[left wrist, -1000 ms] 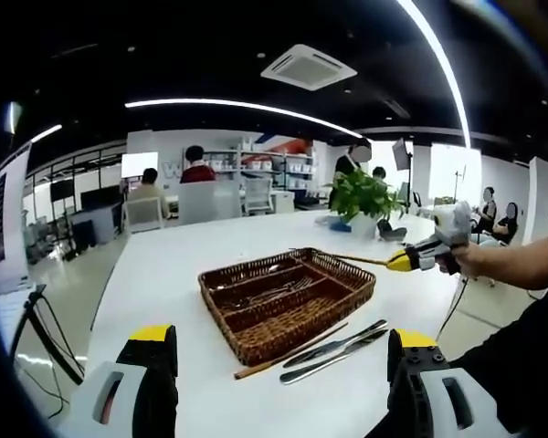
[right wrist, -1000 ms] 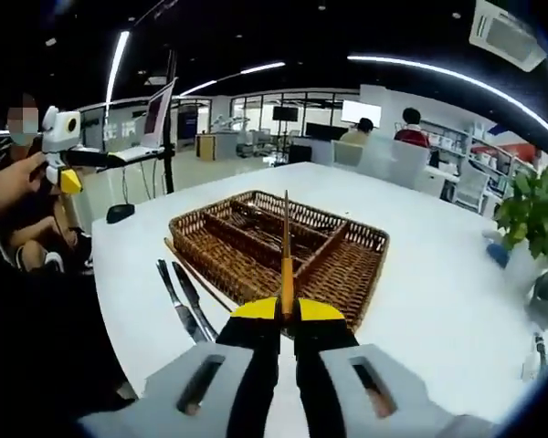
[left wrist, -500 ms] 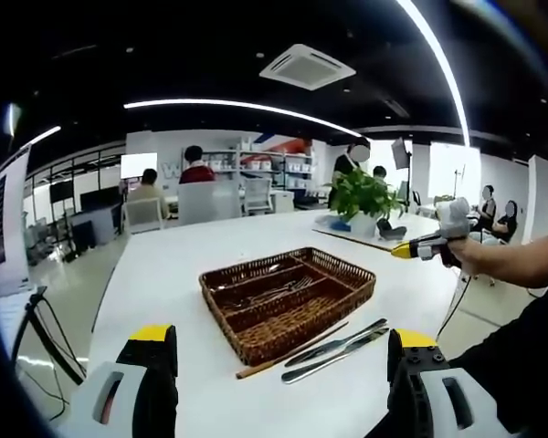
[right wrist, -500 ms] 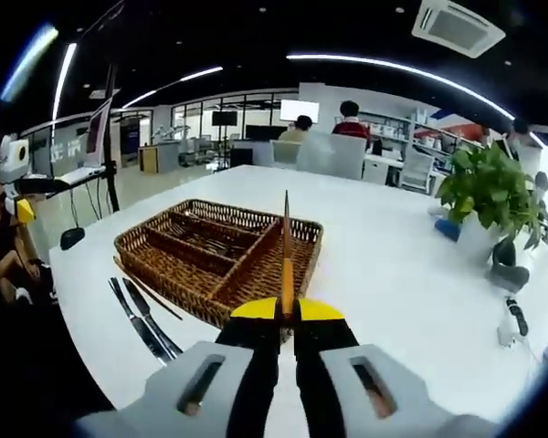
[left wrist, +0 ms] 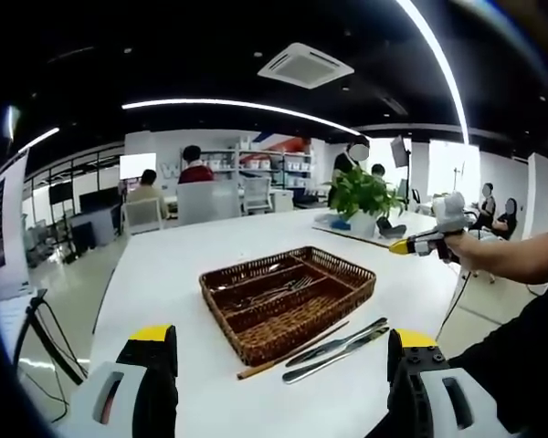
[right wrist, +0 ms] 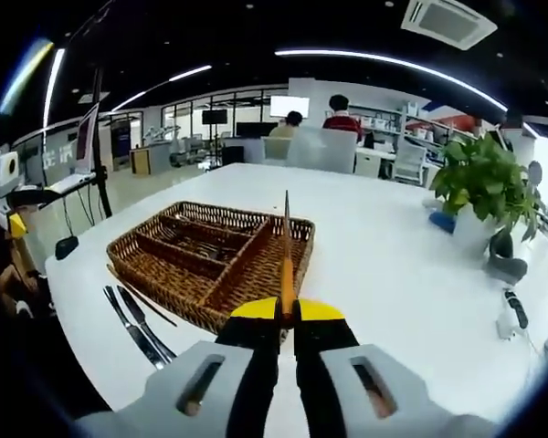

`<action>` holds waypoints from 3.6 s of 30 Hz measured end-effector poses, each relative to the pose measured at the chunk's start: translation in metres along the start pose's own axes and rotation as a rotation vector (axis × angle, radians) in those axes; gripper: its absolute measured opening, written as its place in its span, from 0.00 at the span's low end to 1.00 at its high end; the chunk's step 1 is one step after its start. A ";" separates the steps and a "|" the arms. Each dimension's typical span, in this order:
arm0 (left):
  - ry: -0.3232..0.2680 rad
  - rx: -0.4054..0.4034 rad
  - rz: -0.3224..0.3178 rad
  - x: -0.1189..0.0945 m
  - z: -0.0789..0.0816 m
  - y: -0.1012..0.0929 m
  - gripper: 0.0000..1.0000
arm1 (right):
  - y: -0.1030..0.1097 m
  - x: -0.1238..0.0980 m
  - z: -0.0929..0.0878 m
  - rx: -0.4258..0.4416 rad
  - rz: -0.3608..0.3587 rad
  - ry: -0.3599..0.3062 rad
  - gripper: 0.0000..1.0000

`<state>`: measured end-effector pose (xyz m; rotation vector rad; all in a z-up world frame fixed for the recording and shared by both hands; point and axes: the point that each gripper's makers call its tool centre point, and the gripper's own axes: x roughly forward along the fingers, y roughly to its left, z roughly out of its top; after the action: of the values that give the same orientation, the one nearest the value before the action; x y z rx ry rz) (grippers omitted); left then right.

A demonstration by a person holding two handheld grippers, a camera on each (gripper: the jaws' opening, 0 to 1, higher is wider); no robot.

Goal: Arrange the knives, forks, and spoons in their matching storage slots by inserting each utensil handle-first until every utensil is classified and aligned in the correct compartment

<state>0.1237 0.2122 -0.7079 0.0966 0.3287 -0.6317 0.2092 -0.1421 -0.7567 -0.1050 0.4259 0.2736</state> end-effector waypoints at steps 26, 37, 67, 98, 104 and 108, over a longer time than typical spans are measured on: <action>0.003 -0.018 0.004 0.001 -0.007 0.008 1.00 | 0.007 0.030 0.011 0.007 -0.002 0.028 0.03; 0.007 -0.027 0.013 -0.002 -0.010 0.012 1.00 | 0.013 0.040 -0.001 0.014 -0.002 0.064 0.03; 0.010 -0.032 0.016 -0.003 -0.014 0.009 1.00 | 0.023 0.070 -0.036 0.026 0.018 0.213 0.03; 0.031 -0.014 0.009 -0.001 -0.016 0.012 1.00 | 0.028 0.084 -0.045 -0.043 0.124 0.296 0.05; 0.029 -0.010 0.013 -0.001 -0.013 0.012 1.00 | 0.036 0.084 -0.043 -0.068 0.146 0.260 0.28; 0.031 -0.010 0.014 -0.001 -0.014 0.013 1.00 | 0.034 0.083 -0.034 -0.073 0.150 0.208 0.39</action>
<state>0.1267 0.2254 -0.7211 0.0990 0.3604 -0.6153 0.2582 -0.0952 -0.8241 -0.1741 0.6318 0.4284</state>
